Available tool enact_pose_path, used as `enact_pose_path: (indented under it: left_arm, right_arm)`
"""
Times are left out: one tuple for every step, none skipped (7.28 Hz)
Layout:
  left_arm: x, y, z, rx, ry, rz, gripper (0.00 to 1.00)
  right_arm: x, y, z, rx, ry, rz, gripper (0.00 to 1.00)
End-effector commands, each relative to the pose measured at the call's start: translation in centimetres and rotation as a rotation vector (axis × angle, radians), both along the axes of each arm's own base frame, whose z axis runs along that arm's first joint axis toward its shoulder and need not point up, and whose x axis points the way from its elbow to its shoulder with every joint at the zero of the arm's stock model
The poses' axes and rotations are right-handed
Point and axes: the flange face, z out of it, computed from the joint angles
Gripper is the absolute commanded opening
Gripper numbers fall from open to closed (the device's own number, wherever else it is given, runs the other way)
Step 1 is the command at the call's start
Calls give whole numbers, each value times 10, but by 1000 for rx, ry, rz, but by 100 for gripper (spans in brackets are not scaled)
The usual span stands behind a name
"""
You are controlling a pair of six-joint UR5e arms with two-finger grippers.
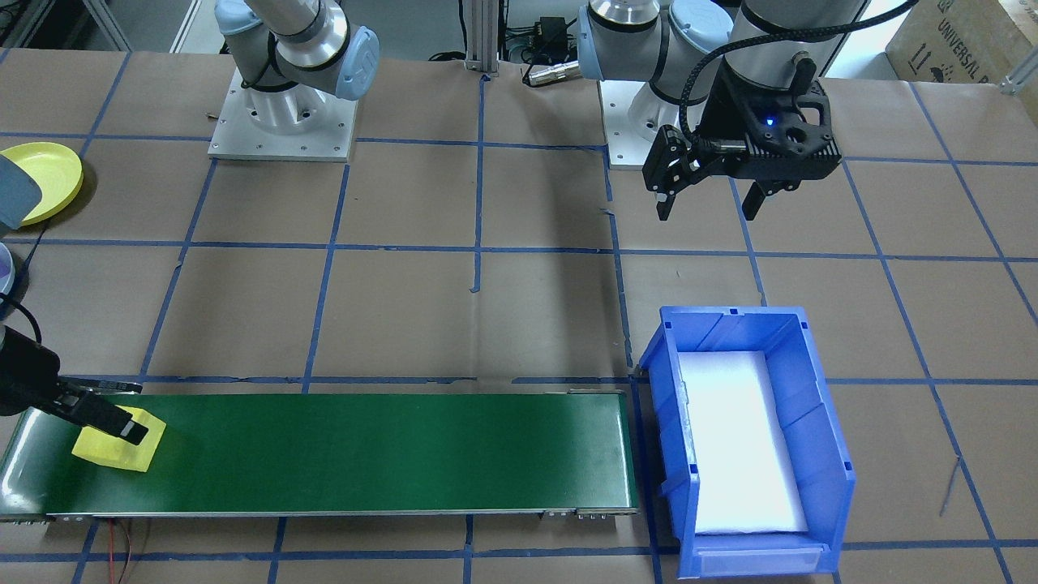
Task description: Move block left to right into plate
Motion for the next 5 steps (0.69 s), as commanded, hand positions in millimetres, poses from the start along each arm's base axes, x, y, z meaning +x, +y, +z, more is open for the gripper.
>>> enact_pose_path:
  left_arm:
    - [0,1,-1,2,0,0,100]
    - [0,0,-2,5,0,0,100]
    - [0,1,-2,3,0,0,100]
    - [0,0,-2,5,0,0,100]
    - [0,1,-2,3,0,0,100]
  right_arm:
    - [-5,-7,-18,-24,25,35,100]
    - [-10,-6,-28,-7,67,67,87]
    - [-18,-4,-25,12,151,83,54]
    - [-18,-2,-19,-5,166,128,35]
    - [-21,7,-22,11,223,225,30]
